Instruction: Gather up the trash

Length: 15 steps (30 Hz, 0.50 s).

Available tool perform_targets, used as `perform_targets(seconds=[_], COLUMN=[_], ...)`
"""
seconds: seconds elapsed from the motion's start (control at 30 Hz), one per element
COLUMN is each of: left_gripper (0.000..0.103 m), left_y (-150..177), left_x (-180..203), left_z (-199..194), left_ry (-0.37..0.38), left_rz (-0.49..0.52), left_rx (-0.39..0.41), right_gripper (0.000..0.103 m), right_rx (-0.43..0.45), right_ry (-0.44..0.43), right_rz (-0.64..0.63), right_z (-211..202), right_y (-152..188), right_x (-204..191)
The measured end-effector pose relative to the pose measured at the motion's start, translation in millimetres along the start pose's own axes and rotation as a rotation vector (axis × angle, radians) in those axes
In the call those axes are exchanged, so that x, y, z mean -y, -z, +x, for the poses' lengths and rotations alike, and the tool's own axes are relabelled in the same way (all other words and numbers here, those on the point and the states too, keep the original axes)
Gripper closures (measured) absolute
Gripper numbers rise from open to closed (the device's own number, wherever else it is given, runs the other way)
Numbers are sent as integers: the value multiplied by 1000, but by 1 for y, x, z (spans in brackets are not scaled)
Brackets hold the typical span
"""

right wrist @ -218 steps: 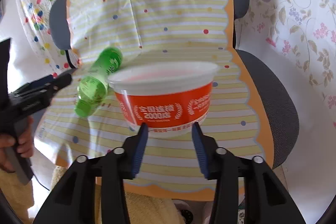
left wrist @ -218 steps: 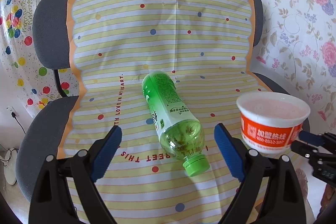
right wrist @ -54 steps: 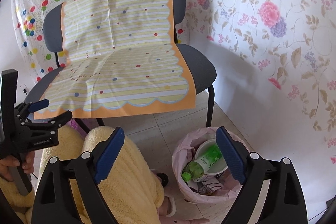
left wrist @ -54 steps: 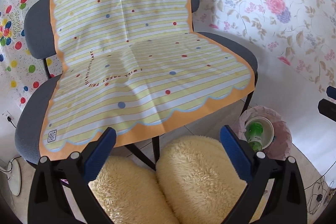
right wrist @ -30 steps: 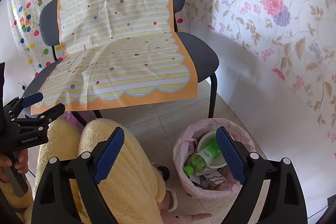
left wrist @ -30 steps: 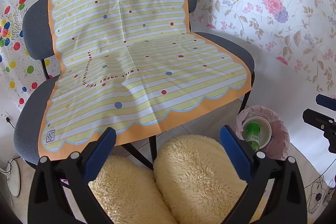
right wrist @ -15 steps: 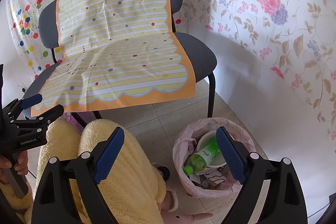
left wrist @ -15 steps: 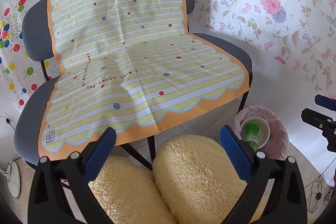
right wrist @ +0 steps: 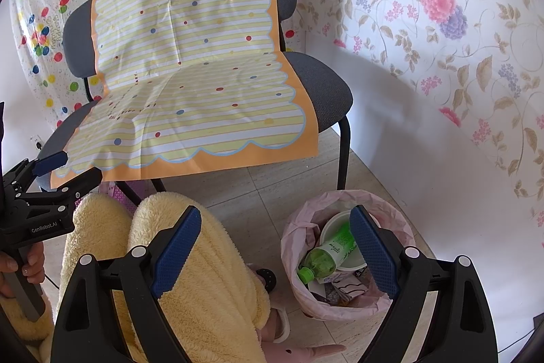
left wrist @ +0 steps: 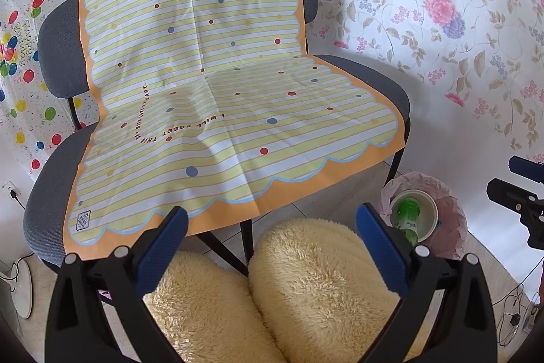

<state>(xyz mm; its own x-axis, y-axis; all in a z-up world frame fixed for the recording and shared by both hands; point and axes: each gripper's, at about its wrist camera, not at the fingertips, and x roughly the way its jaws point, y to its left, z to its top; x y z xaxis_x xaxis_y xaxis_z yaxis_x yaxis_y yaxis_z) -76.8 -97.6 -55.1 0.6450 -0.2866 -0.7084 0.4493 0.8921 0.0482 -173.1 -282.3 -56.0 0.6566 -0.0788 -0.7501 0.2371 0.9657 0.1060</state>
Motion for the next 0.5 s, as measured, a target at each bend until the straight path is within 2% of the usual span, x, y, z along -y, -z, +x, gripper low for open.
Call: perform_targets(seconds=[0.5], left_gripper=[7], left_y=[0], left_x=[0], left_z=[0], left_ry=[-4], left_rz=[6], left_rx=[1], right_gripper=[14], right_rx=[0], right_ry=[-3], right_rz=[-2], right_z=[0], right_y=[1], right_x=[2])
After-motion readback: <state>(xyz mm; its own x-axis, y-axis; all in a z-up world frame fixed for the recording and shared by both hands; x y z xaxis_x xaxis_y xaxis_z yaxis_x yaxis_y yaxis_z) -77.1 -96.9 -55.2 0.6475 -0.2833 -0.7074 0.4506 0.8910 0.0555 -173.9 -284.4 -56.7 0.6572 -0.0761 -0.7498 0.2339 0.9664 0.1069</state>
